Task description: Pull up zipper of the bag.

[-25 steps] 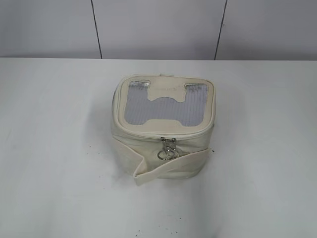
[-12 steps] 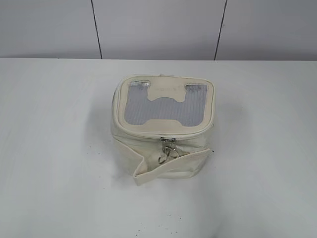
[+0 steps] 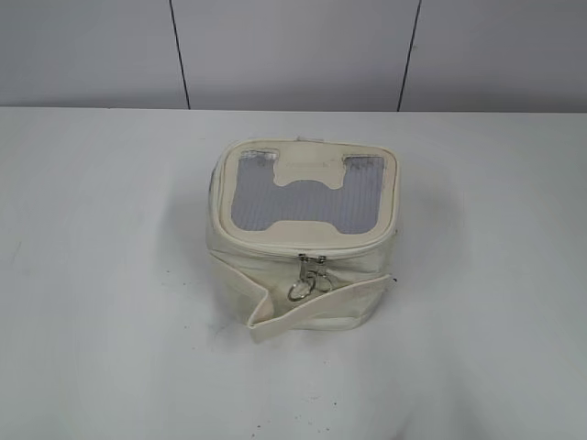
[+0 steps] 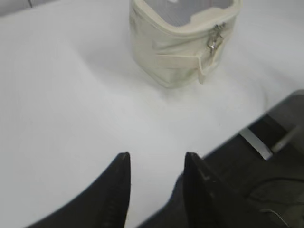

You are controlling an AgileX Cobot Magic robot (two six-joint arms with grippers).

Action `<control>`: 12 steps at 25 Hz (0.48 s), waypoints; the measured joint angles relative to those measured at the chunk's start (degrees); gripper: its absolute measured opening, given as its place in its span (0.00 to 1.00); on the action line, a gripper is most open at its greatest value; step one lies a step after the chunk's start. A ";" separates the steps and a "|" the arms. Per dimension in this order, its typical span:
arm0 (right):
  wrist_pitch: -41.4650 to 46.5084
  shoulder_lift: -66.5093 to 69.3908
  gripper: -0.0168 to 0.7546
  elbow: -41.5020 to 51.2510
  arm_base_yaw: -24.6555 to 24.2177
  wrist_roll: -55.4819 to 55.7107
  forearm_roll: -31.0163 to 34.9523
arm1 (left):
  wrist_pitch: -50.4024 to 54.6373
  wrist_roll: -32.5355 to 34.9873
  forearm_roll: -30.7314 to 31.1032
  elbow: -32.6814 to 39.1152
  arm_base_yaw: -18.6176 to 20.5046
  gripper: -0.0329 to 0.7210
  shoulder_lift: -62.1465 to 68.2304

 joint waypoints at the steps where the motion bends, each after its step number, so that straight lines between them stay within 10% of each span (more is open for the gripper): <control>1: -0.58 0.00 0.78 0.23 0.00 -0.12 0.10 | -0.42 0.00 1.24 0.74 0.00 0.43 -2.26; 12: -1.25 0.00 0.78 0.30 0.00 -0.27 0.24 | -5.69 0.00 2.45 4.22 0.00 0.43 -6.13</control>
